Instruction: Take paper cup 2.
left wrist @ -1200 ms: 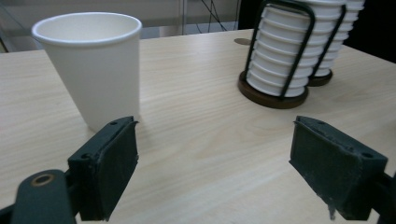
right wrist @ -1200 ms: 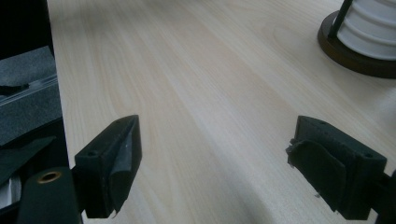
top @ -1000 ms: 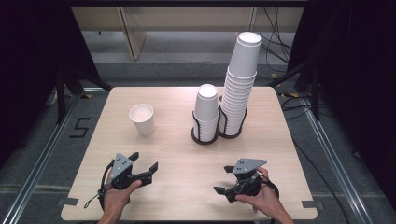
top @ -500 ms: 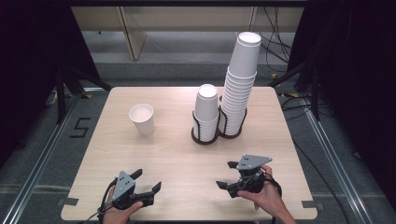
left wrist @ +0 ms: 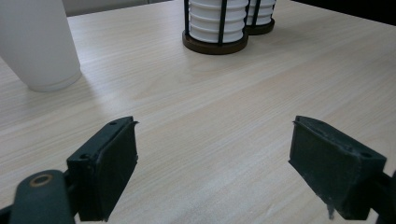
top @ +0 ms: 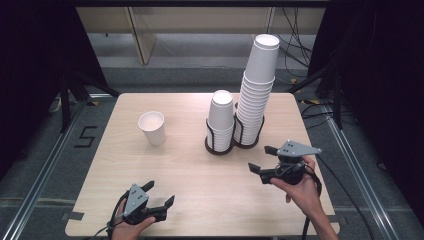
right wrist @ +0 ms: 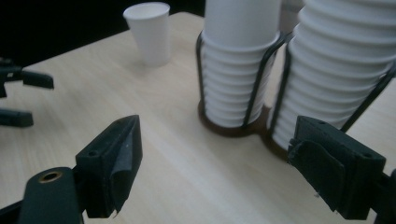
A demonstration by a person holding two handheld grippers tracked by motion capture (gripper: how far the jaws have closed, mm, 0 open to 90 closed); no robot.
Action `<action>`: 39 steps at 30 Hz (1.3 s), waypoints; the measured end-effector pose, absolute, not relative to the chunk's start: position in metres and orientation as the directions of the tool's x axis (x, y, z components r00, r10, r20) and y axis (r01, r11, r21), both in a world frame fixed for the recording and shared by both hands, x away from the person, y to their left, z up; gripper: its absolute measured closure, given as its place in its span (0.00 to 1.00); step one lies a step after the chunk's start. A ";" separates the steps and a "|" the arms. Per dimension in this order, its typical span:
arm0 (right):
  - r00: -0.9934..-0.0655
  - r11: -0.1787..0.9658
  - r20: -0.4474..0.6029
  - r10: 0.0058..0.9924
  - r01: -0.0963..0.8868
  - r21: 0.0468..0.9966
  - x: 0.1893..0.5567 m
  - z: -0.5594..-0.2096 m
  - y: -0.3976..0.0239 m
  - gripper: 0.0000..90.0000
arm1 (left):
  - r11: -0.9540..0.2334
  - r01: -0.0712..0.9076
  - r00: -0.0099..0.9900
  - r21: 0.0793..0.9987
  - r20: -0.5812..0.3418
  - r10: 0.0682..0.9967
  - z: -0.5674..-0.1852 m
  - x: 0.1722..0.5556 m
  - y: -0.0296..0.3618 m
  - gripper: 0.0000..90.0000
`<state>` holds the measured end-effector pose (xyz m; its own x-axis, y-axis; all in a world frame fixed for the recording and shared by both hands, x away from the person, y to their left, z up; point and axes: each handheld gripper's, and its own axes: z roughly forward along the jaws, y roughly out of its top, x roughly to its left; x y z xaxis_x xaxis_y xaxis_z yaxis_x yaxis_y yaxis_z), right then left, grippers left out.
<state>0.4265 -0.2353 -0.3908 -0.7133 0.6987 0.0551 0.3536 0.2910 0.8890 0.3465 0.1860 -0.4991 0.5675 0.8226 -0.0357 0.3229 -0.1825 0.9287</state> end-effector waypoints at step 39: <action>-0.573 0.160 0.028 0.819 0.274 0.948 0.534 -0.232 -0.240 0.17 | -0.191 0.336 0.584 0.922 -0.045 0.811 -0.499 0.346 0.184 0.16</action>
<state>0.5335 -0.2400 -0.2320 -0.5727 0.8193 0.0277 0.2742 0.1596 0.9483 0.3463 0.1835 -0.4987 0.5840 0.8105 -0.0447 0.3356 -0.1909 0.9224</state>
